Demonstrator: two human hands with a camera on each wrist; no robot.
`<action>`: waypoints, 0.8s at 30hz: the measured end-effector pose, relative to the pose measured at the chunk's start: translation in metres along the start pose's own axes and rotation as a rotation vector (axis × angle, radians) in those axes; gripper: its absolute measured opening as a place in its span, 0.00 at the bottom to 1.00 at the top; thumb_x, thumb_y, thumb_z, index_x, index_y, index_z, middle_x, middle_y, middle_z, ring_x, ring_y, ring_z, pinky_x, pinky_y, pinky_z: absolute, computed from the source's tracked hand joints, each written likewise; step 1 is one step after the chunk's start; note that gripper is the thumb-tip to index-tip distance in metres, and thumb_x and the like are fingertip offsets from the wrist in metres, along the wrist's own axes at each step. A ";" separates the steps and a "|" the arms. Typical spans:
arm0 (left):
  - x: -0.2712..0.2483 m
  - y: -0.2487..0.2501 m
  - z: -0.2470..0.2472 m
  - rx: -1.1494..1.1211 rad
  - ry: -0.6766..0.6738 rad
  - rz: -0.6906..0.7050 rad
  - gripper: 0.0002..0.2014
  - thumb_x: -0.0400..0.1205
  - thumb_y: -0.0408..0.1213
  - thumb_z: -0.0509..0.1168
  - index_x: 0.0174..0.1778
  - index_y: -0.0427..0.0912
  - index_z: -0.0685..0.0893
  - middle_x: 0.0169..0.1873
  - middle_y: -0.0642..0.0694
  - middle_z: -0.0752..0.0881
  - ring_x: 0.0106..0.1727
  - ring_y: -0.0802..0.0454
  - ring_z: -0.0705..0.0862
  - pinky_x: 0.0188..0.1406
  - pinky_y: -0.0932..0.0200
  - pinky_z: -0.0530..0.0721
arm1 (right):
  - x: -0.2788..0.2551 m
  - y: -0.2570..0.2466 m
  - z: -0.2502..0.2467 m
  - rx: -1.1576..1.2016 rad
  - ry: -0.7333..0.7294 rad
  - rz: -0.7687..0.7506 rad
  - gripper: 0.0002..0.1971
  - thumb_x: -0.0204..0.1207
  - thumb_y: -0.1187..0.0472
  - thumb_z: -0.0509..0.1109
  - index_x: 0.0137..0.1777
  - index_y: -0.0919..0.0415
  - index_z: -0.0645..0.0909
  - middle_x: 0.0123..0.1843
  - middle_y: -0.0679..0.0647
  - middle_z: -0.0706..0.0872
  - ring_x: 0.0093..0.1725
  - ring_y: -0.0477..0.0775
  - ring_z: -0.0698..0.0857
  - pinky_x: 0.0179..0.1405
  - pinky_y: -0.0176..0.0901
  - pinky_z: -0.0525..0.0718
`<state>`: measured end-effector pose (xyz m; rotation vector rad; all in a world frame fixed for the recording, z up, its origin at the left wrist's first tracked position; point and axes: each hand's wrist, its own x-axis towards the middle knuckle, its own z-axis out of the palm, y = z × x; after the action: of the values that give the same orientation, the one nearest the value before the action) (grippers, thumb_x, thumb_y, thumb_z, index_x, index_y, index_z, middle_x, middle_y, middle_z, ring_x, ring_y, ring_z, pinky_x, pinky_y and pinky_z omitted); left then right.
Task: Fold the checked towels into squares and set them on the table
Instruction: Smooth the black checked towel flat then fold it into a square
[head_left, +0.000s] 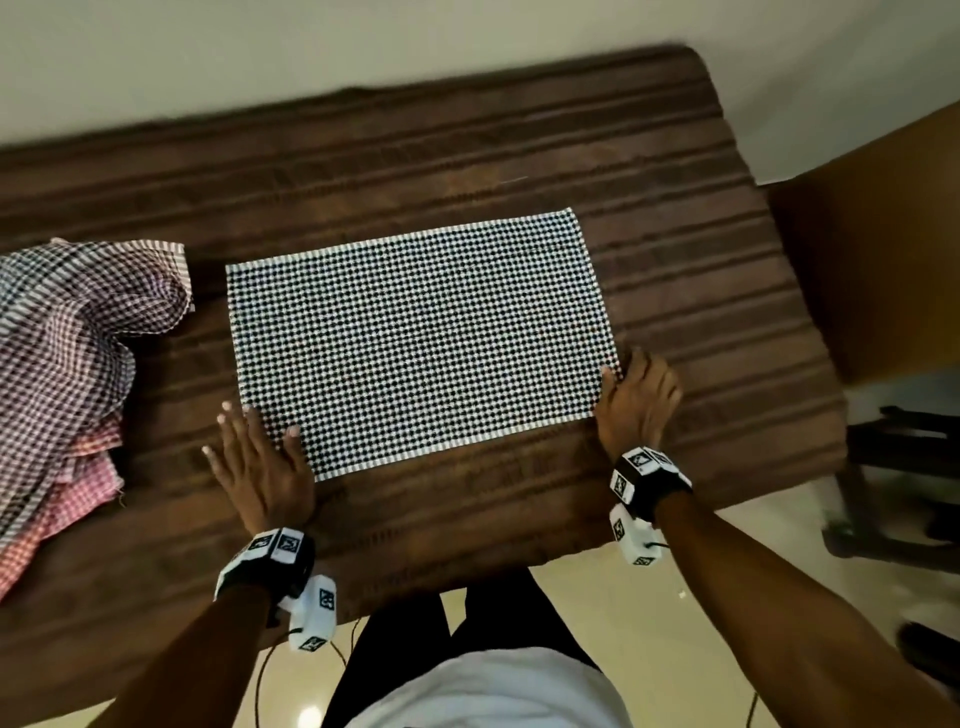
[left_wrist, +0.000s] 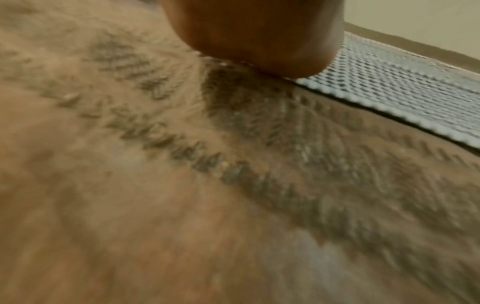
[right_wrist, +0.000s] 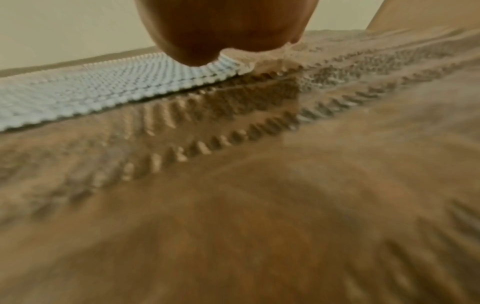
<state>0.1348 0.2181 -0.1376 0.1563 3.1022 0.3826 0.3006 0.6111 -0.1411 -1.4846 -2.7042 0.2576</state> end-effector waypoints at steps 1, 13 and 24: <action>-0.001 0.009 -0.001 0.010 0.003 0.071 0.29 0.88 0.52 0.48 0.80 0.36 0.63 0.82 0.36 0.61 0.84 0.43 0.56 0.82 0.36 0.48 | -0.002 -0.002 -0.003 -0.005 0.003 -0.008 0.21 0.81 0.48 0.60 0.63 0.64 0.74 0.60 0.66 0.79 0.58 0.67 0.76 0.56 0.59 0.71; 0.043 0.151 -0.007 -0.347 -0.255 0.508 0.22 0.85 0.57 0.56 0.64 0.45 0.81 0.57 0.44 0.88 0.56 0.46 0.86 0.52 0.47 0.85 | 0.013 -0.034 -0.034 0.353 -0.098 0.247 0.13 0.75 0.54 0.70 0.49 0.64 0.84 0.52 0.66 0.88 0.55 0.68 0.85 0.55 0.55 0.80; 0.142 0.144 -0.032 -0.774 -0.733 0.100 0.33 0.73 0.75 0.58 0.48 0.47 0.87 0.43 0.44 0.90 0.51 0.45 0.89 0.53 0.50 0.84 | -0.126 -0.220 -0.033 0.484 -0.181 -0.589 0.10 0.76 0.59 0.62 0.50 0.63 0.80 0.44 0.59 0.85 0.38 0.63 0.84 0.31 0.50 0.80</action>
<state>0.0069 0.3636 -0.0712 0.3358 2.0658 1.1670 0.1889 0.3929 -0.0664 -0.5366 -2.7714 0.9529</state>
